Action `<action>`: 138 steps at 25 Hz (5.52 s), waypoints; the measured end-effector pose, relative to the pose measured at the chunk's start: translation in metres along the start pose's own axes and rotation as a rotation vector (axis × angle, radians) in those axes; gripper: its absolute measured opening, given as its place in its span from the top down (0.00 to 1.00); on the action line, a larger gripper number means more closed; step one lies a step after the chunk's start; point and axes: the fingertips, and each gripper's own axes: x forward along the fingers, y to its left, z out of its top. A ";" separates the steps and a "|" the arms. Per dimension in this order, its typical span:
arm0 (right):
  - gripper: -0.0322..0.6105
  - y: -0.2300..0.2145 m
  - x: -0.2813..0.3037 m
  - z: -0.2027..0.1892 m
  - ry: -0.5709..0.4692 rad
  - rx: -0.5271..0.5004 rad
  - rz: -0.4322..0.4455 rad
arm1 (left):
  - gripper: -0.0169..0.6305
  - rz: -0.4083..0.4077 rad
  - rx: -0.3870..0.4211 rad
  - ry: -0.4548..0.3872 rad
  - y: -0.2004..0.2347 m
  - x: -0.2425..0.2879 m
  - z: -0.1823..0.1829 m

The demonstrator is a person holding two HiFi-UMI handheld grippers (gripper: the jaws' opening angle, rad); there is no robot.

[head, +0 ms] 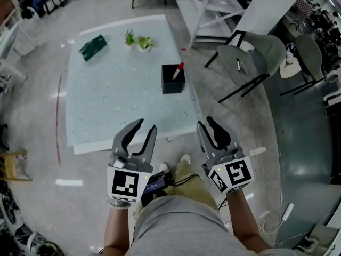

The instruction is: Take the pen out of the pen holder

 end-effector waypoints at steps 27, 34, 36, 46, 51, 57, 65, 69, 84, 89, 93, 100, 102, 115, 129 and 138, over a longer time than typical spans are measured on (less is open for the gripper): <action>0.77 -0.047 0.076 0.001 0.018 -0.012 0.131 | 0.78 0.138 -0.034 0.036 0.033 0.049 -0.004; 0.77 -0.061 0.104 -0.001 0.034 -0.016 0.163 | 0.77 0.166 -0.042 0.050 0.041 0.068 -0.006; 0.77 -0.066 0.113 -0.002 0.040 -0.017 0.170 | 0.77 0.176 -0.050 0.052 0.044 0.073 -0.008; 0.77 -0.083 0.157 -0.008 0.074 -0.027 0.215 | 0.77 0.230 -0.074 0.076 0.058 0.092 -0.014; 0.77 -0.089 0.177 -0.017 0.100 -0.041 0.234 | 0.77 0.261 -0.078 0.079 0.063 0.096 -0.014; 0.77 -0.096 0.198 -0.031 0.143 -0.052 0.251 | 0.77 0.293 -0.085 0.093 0.070 0.100 -0.016; 0.77 -0.103 0.223 -0.050 0.190 -0.023 0.263 | 0.77 0.307 -0.091 0.109 0.073 0.107 -0.020; 0.77 -0.104 0.234 -0.059 0.215 -0.019 0.262 | 0.77 0.311 -0.095 0.118 0.075 0.108 -0.022; 0.84 -0.097 0.248 -0.071 0.255 -0.095 0.304 | 0.77 0.338 -0.116 0.136 0.083 0.107 -0.030; 0.85 -0.100 0.246 -0.062 0.225 -0.082 0.296 | 0.77 0.339 -0.117 0.129 0.082 0.106 -0.028; 0.85 -0.100 0.242 -0.051 0.187 -0.073 0.294 | 0.77 0.337 -0.110 0.122 0.081 0.104 -0.025; 0.85 -0.093 0.227 -0.022 0.123 -0.062 0.301 | 0.78 0.323 -0.087 0.093 0.078 0.103 -0.013; 0.85 -0.091 0.220 -0.012 0.098 -0.058 0.298 | 0.80 0.322 -0.083 0.083 0.077 0.102 -0.009; 0.85 -0.097 0.163 0.043 -0.049 -0.054 0.213 | 0.96 0.263 -0.037 0.029 0.065 0.104 0.017; 0.85 -0.128 0.103 0.042 -0.058 -0.059 0.031 | 0.97 0.071 0.027 -0.006 0.025 0.127 0.030; 0.85 -0.138 0.073 0.026 -0.038 -0.027 -0.047 | 0.97 -0.003 0.050 -0.012 0.008 0.132 0.031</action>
